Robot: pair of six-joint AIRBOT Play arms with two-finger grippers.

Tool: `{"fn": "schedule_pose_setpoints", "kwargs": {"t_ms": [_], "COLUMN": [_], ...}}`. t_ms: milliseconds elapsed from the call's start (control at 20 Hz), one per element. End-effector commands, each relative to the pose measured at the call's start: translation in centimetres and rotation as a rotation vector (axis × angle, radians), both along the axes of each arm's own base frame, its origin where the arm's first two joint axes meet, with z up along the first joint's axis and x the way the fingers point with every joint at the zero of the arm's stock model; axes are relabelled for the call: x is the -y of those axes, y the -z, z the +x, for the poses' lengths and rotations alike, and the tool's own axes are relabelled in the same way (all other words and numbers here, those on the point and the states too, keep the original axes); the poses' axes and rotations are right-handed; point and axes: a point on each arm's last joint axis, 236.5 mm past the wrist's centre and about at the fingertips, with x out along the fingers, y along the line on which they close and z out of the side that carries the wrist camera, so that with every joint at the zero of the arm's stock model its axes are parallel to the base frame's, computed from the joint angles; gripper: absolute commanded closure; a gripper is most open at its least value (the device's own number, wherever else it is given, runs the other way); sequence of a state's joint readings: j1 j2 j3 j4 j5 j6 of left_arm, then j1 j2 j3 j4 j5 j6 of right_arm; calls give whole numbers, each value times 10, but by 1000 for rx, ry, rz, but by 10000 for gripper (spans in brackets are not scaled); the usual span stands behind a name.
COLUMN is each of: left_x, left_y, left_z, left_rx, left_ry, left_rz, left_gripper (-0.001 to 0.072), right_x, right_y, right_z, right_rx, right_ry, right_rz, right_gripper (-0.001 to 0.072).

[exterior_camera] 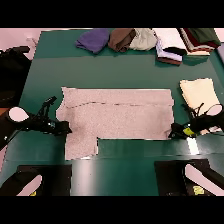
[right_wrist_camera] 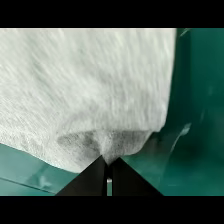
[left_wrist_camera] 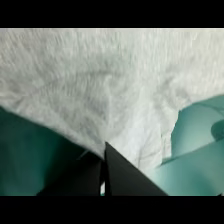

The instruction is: Fold the shirts.

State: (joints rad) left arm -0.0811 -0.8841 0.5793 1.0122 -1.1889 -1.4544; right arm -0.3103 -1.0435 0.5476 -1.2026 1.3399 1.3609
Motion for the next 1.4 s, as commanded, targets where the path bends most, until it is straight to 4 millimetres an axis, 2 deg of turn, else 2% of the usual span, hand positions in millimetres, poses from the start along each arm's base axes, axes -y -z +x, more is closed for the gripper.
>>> {"fn": "schedule_pose_setpoints", "kwargs": {"t_ms": [0, 100, 150, 250, 400, 550, 700, 800, 950, 1050, 1100, 1150, 1200, 1300, 1350], "left_x": [-19, -41, -44, -39, -43, -52, -65, -67, -65, -64, -64, -64, -63, -58, -47], "left_y": [-8, -21, -28, -39, -43, -52, -57, -50, -34, -26, -25, -26, -30, -40, -44], "left_z": [-32, -52, -61, -59, -23, 28, 82, 110, 141, 153, 154, 155, 155, 154, 151], "left_rx": [-37, -25, -13, 46, 173, 279, 339, 324, 299, 286, 281, 283, 282, 268, 253], "left_ry": [92, 82, 84, 75, 17, -36, -60, -60, -65, -67, -67, -73, -75, -67, -69], "left_rz": [89, 184, 191, 168, 183, 224, 293, 310, 313, 315, 314, 311, 308, 287, 241], "left_gripper": [689, 688, 688, 688, 688, 687, 687, 687, 686, 683, 466, 166, 148, 313, 472], "right_x": [8, 25, 32, 41, 45, 49, 38, 30, 26, 16, 9, 1, -4, 3, 13], "right_y": [-25, -51, -62, -82, -102, -109, -104, -96, -85, -83, -85, -91, -100, -111, -110], "right_z": [1, -9, -12, -10, 15, 58, 109, 141, 180, 201, 212, 221, 230, 238, 232], "right_rx": [38, 72, 98, 185, 279, 304, 313, 302, 291, 303, 320, 350, 383, 423, 409], "right_ry": [-153, -196, -205, -201, -185, -195, -260, -289, -267, -238, -217, -211, -190, -164, -158], "right_rz": [-104, -194, -236, -303, -328, -329, -320, -311, -298, -234, -182, -114, -54, -2, 5], "right_gripper": [697, 697, 697, 697, 697, 698, 698, 697, 697, 695, 677, 535, 412, 282, 255]}}
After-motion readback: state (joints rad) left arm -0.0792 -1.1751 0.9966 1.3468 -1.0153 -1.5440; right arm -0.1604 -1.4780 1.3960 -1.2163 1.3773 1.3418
